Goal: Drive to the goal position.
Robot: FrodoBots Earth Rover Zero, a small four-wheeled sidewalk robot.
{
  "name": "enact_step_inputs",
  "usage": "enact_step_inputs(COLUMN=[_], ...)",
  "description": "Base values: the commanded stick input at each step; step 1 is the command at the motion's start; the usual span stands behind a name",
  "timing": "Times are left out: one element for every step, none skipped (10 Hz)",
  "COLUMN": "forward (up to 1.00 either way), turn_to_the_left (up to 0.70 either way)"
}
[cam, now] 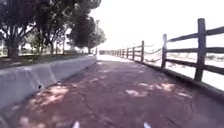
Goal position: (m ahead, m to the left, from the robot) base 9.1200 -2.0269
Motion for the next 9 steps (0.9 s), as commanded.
enact_step_inputs(forward=[0.70, 0.70, 0.70, 0.70, 0.70, 0.70, 0.70, 0.70, 0.70], turn_to_the_left=[0.00, 0.00, 0.00, 0.00, 0.00, 0.00, 0.00, 0.00, 0.00])
